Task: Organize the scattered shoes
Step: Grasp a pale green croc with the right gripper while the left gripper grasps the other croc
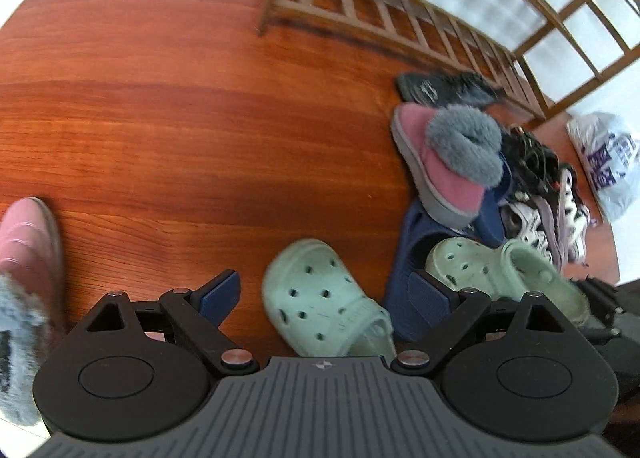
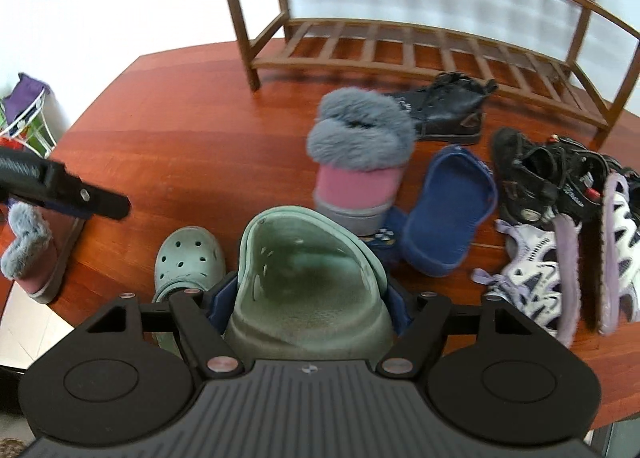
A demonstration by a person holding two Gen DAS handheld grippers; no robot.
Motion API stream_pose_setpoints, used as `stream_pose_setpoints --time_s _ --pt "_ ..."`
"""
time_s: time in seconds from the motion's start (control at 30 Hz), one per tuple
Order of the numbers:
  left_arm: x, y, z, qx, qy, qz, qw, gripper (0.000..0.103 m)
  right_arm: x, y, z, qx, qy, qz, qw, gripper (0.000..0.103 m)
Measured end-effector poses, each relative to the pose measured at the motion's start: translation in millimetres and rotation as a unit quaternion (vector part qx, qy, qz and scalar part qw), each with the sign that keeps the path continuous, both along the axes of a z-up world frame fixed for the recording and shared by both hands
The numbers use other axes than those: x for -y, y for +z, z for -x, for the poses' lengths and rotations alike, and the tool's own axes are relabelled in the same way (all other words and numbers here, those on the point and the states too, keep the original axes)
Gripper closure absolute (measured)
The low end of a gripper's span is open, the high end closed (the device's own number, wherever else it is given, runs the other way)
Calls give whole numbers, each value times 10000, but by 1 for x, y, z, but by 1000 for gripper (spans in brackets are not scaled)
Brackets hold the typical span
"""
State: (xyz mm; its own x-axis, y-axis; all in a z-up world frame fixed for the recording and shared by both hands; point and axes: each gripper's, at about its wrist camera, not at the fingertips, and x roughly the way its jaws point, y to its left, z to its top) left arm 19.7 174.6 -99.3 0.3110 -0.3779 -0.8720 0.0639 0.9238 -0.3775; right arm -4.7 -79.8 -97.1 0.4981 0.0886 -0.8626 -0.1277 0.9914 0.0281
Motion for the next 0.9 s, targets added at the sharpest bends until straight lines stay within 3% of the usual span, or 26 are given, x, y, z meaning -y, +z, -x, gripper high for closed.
stream_pose_setpoints --time_s 0.13,0.27,0.43,0.7,0.9 --pt "15 -14 4 -294 145 107 9994 11 18 14 5 79 -120 -77 9999 26" --pt "23 -31 10 -568 879 98 9945 11 39 27 12 153 -221 -125 9996 26" --pt "34 -50 12 -817 1457 -20 9860 11 76 36 22 235 -298 -105 9992 26" --pt "48 -71 12 -851 1972 -496 9754 11 135 52 38 366 -421 -72 9984 26" --pt "47 -70 16 -826 2346 -567 9669 25 179 63 50 465 -514 -48 9976 26"
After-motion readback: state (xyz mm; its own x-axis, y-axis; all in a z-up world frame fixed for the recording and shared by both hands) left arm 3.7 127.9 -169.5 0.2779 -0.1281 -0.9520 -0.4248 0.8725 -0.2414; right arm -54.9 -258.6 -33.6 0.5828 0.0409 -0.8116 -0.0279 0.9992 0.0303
